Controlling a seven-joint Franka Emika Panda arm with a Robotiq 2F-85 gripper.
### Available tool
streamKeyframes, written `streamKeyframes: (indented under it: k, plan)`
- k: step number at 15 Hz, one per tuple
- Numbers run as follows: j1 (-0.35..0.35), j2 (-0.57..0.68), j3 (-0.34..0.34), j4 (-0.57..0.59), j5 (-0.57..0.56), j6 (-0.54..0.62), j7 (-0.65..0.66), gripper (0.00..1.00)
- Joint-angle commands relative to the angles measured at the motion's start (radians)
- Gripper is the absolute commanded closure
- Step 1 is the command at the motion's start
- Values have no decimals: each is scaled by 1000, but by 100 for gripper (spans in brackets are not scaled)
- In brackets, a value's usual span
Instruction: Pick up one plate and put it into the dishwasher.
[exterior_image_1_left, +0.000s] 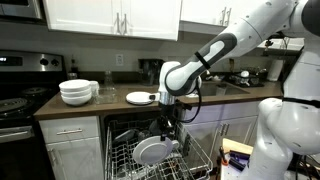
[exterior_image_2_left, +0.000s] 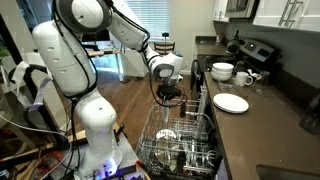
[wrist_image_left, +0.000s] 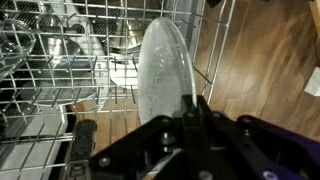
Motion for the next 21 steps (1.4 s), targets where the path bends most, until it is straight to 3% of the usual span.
streamKeyframes:
  k: [1, 10, 21]
  plan:
    - [-8, 82, 36, 63, 31, -47, -31, 96]
    - [-47, 179, 96, 117, 19, -62, 19, 96]
    - [-81, 185, 100, 91, -10, -38, 10, 95]
